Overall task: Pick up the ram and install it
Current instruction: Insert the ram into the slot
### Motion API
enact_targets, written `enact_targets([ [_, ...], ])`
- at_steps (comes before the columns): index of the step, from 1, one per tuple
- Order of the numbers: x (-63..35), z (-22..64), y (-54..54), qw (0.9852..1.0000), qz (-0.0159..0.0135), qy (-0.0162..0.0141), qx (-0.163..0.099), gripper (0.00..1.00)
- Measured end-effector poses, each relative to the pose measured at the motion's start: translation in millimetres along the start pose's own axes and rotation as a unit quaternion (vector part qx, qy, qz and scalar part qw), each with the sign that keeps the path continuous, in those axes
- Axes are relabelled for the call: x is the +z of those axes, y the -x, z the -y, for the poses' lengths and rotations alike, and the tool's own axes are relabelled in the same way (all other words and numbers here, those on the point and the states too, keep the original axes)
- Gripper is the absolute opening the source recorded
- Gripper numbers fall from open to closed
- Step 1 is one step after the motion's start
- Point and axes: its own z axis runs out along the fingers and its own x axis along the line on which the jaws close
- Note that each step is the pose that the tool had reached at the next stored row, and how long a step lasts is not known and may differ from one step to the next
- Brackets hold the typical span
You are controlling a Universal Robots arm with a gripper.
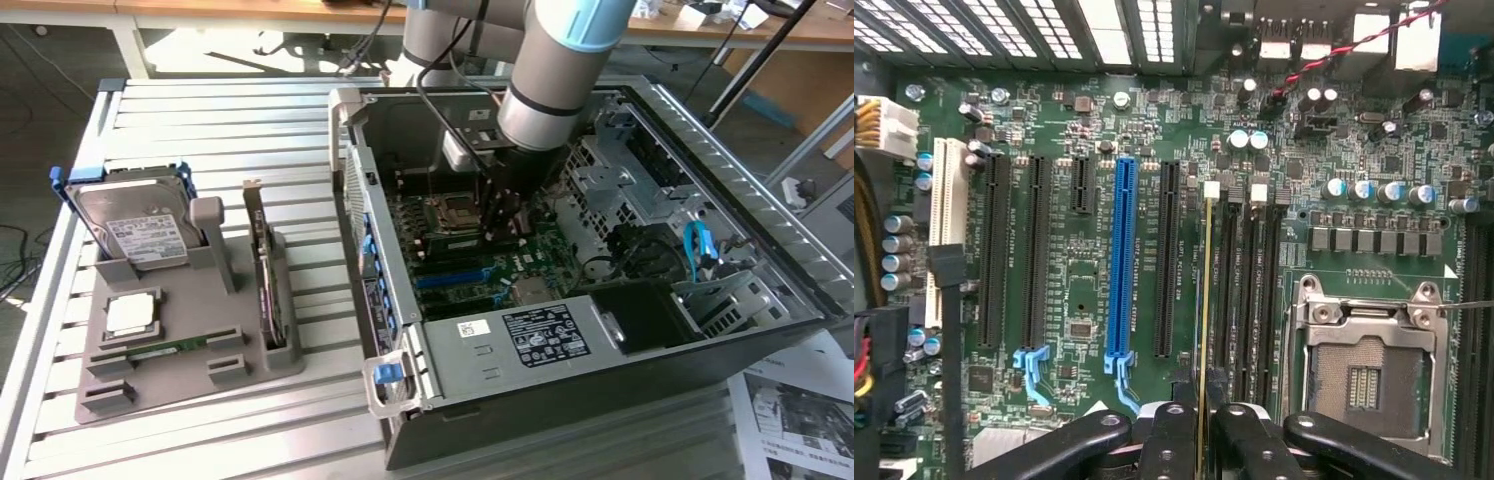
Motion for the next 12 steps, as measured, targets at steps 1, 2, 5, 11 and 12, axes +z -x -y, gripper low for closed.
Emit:
enact_targets([
  [1,0.0,0.0,0.0,1.0,0.0,0.0,0.0,0.15],
  [2,0.0,0.0,0.0,1.0,0.0,0.0,0.0,0.15],
  [5,0.1,0.0,1.1,1.0,0.0001,0.0,0.0,0.15],
  [11,1.0,0.2,3.6,1.0,0.0002,0.0,0.0,0.15],
  [12,1.4,0.2,3.7,1.0,0.0003,0.0,0.0,0.15],
])
